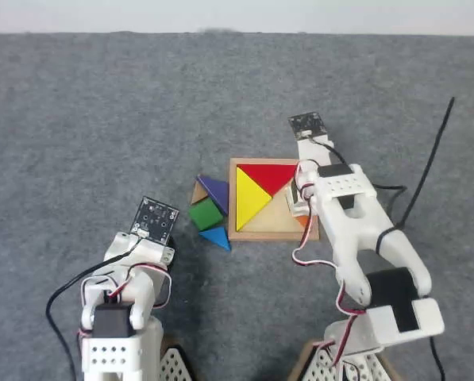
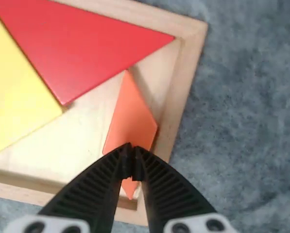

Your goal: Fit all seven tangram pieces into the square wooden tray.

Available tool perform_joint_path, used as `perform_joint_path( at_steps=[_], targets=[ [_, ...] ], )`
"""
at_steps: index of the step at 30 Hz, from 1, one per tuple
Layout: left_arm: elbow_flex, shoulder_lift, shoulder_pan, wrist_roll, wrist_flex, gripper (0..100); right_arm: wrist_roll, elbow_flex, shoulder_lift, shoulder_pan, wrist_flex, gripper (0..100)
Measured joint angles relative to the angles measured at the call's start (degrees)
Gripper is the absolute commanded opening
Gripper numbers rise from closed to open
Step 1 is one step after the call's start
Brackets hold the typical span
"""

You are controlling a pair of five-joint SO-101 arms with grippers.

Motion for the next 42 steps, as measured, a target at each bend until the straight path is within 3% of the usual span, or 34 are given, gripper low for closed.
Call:
perform_joint_path(
  at_steps=[22,32,42],
  targets=[
    [0.0,0.0,0.0,0.0,0.0,13,1.5,-0.3,0.6,-15.1,0.6,0.9],
    [0.0,0.0,0.0,0.0,0.0,13,1.5,10.1,-17.7,-7.8,-5.9,0.9],
    [0.0,0.0,0.0,0.0,0.0,13,1.5,6.2,-7.4,-2.3,-7.5,0.9]
  ],
)
